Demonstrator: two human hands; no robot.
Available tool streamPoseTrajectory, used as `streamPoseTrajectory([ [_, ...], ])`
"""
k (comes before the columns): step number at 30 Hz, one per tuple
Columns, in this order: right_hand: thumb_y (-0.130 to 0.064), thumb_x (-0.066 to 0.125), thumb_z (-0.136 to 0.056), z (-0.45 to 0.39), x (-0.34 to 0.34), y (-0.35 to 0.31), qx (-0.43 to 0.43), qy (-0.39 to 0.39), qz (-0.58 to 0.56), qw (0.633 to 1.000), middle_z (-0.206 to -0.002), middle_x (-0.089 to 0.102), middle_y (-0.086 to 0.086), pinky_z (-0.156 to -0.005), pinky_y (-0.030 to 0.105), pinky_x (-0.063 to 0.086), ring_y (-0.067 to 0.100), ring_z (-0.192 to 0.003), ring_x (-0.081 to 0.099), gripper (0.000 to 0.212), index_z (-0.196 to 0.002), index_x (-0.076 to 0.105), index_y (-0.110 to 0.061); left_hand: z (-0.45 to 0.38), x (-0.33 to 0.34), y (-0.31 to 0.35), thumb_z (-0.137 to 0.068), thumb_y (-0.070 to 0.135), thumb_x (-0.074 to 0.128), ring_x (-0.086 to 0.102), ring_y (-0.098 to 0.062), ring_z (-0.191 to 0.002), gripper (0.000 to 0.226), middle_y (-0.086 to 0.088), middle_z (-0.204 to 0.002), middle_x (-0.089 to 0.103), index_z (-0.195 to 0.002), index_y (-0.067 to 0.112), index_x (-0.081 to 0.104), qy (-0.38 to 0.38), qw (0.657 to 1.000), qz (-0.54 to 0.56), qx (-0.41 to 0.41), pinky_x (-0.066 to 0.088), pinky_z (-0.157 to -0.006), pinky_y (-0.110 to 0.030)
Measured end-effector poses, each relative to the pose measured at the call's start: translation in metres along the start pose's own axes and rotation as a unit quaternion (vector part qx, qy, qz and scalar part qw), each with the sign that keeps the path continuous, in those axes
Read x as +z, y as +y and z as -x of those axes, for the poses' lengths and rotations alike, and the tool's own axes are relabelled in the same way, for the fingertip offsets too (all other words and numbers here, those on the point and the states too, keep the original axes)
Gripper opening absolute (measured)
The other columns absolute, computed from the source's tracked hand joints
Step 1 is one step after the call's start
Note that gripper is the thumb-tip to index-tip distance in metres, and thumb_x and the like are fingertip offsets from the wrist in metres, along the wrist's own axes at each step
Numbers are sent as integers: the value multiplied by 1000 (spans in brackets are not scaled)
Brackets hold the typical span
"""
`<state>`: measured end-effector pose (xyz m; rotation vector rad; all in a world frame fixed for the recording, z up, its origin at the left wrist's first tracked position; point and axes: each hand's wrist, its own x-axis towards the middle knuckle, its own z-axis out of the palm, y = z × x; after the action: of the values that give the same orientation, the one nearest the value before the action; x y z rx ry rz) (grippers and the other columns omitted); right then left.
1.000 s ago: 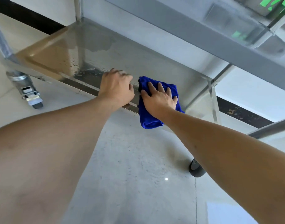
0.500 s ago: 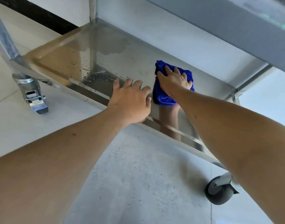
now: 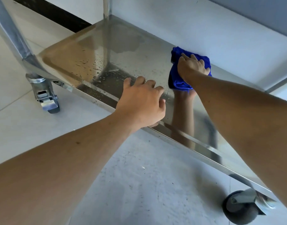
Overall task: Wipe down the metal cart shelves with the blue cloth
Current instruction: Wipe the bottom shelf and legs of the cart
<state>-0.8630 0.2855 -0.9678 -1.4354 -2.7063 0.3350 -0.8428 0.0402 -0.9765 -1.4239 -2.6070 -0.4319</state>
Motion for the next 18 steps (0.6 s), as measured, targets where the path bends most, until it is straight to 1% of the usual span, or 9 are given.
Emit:
streamPoseTrajectory([
  [2, -39, 17, -94, 9, 6, 0, -6, -5, -3, 1000, -165, 23, -9, -117, 61, 4, 27, -151, 14, 60, -151, 30, -50, 0, 2, -3, -85, 46, 37, 53, -27, -111, 37, 0, -108, 65, -102, 25, 62, 2, 1000, -4, -2, 37, -98, -58],
  [4, -37, 20, -89, 24, 10, -1, -18, -9, 5, 1000, -164, 25, -8, -117, 60, 6, 27, -150, 15, 64, -151, 29, -49, -1, 3, -4, -84, 46, 36, 53, -27, -111, 38, 0, -109, 65, -103, 25, 62, 4, 1000, -4, -6, 37, -99, -58],
  [7, -38, 19, -81, 51, 11, 8, -30, -12, 18, 999, -162, 27, -9, -116, 60, 10, 27, -148, 17, 71, -151, 29, -49, -5, 5, -1, -85, 47, 36, 51, -26, -113, 40, 1, -111, 64, -108, 27, 62, -6, 1000, 5, -11, 36, -99, -58],
  [9, -41, 19, -82, 70, 10, 18, -35, -9, 18, 999, -165, 22, -9, -118, 60, 7, 26, -151, 12, 71, -151, 26, -50, -7, 3, 3, -86, 46, 36, 50, -26, -112, 39, 1, -110, 64, -107, 26, 63, -8, 1000, 12, -11, 37, -98, -57],
  [11, -42, 20, -86, 92, 11, 24, -43, -14, 19, 999, -166, 18, -9, -119, 58, 4, 26, -152, 8, 66, -152, 23, -52, -7, 2, 3, -86, 45, 37, 50, -26, -111, 37, 2, -108, 64, -103, 26, 63, -6, 1000, 23, -17, 36, -98, -57],
  [14, -45, 19, -88, 133, 16, 31, -50, -26, 18, 998, -167, 16, -10, -120, 56, 2, 25, -153, 6, 65, -152, 22, -52, -2, 2, 0, -84, 42, 38, 51, -26, -108, 33, 2, -101, 65, -94, 24, 64, 4, 999, 34, -27, 38, -96, -54],
  [16, -45, 19, -90, 159, 16, 36, -47, -32, 15, 998, -167, 14, -11, -120, 56, 1, 24, -153, 5, 63, -153, 21, -51, 1, 1, 2, -82, 39, 37, 53, -26, -101, 33, 1, -91, 66, -85, 21, 64, 24, 998, 37, -41, 40, -91, -49],
  [18, -44, 20, -93, 182, 13, 41, -42, -42, 17, 998, -167, 14, -11, -120, 56, 0, 24, -153, 4, 61, -153, 19, -51, 6, -2, 5, -81, 36, 36, 53, -27, -96, 35, -1, -83, 66, -82, 20, 66, 46, 996, 46, -68, 41, -87, -47],
])
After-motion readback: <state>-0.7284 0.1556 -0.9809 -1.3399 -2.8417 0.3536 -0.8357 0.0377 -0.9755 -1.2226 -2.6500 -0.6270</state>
